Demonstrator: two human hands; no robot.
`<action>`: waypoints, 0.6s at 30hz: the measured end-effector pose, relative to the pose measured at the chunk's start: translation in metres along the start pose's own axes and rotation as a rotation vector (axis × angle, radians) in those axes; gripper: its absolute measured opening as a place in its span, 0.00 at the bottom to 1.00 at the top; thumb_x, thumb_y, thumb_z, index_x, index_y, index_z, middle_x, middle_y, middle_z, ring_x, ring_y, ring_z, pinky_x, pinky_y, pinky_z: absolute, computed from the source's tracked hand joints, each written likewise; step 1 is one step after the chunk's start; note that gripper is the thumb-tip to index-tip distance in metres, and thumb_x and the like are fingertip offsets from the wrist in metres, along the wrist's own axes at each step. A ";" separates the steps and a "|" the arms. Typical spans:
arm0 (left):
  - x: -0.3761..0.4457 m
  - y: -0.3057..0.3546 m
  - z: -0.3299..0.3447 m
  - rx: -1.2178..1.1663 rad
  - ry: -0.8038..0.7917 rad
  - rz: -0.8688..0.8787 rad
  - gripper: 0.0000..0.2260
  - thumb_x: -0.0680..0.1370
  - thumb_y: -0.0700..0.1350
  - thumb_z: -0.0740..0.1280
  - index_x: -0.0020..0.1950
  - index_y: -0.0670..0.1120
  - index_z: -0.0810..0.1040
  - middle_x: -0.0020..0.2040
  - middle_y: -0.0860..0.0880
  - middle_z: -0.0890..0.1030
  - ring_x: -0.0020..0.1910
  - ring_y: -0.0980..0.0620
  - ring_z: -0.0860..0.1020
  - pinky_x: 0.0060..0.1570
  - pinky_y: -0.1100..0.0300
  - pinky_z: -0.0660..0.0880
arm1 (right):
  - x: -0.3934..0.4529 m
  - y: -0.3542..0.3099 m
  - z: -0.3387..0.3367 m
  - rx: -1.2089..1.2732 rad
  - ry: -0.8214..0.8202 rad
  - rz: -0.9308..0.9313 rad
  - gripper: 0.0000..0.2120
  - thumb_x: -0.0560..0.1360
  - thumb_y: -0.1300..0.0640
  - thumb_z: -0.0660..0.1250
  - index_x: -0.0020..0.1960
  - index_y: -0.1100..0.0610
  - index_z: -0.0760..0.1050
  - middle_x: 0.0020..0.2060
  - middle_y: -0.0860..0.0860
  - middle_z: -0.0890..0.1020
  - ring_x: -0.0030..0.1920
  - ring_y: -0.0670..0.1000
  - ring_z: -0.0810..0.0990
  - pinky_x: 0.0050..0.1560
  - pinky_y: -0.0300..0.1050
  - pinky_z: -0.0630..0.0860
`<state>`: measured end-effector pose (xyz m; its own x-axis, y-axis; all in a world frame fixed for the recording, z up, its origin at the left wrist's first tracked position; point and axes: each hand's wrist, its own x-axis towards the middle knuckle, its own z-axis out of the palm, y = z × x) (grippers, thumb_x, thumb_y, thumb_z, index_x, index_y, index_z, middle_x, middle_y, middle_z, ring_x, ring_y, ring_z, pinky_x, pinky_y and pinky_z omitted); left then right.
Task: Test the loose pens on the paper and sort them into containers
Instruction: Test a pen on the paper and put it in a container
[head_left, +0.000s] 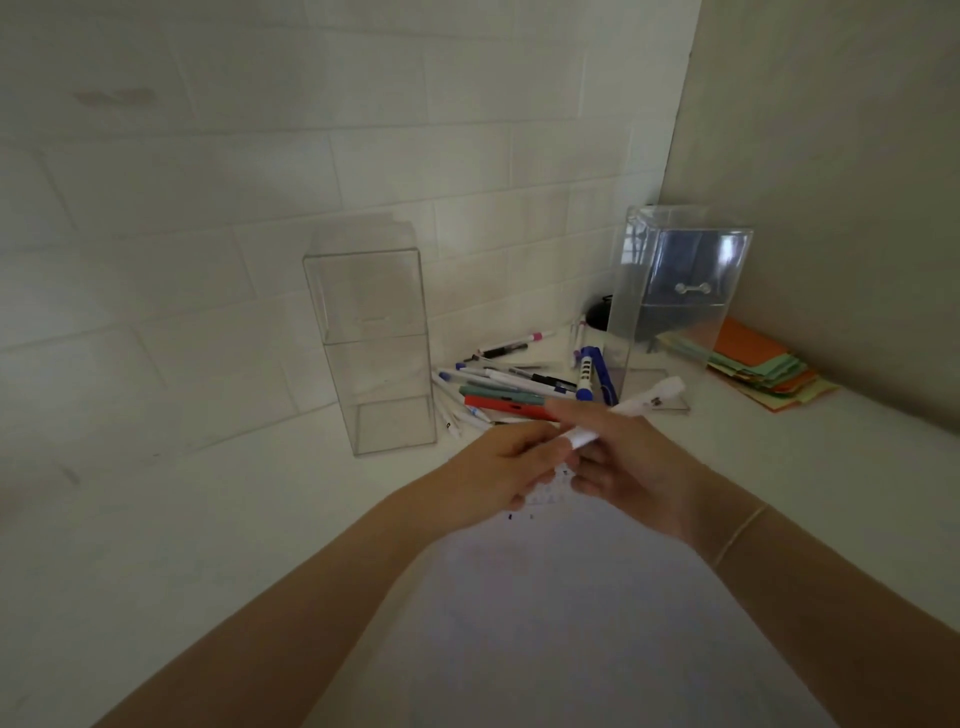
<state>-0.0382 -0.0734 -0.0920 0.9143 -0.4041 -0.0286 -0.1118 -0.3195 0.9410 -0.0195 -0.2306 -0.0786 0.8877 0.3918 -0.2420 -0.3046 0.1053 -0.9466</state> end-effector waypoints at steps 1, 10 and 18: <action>-0.001 0.003 0.002 -0.027 -0.011 -0.001 0.10 0.81 0.48 0.57 0.48 0.45 0.75 0.25 0.59 0.66 0.24 0.61 0.62 0.25 0.68 0.61 | 0.001 0.002 0.004 -0.031 0.011 -0.014 0.13 0.72 0.55 0.69 0.31 0.55 0.71 0.23 0.49 0.71 0.24 0.45 0.69 0.30 0.39 0.66; -0.008 0.005 -0.008 -0.161 0.023 0.002 0.10 0.78 0.53 0.62 0.42 0.52 0.80 0.25 0.53 0.61 0.23 0.56 0.57 0.24 0.62 0.55 | 0.001 -0.004 0.007 -0.083 -0.063 -0.209 0.09 0.75 0.61 0.63 0.37 0.63 0.72 0.29 0.58 0.71 0.30 0.51 0.69 0.30 0.42 0.66; -0.011 -0.024 -0.053 0.658 -0.092 -0.190 0.15 0.73 0.52 0.70 0.59 0.61 0.75 0.62 0.57 0.74 0.58 0.58 0.74 0.56 0.64 0.69 | -0.001 -0.001 -0.009 0.029 0.286 -0.133 0.06 0.74 0.58 0.68 0.47 0.61 0.79 0.35 0.54 0.83 0.35 0.51 0.82 0.34 0.44 0.81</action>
<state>-0.0251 -0.0157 -0.0960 0.9080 -0.3511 -0.2284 -0.1922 -0.8338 0.5175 -0.0166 -0.2395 -0.0799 0.9802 0.1002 -0.1706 -0.1854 0.1656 -0.9686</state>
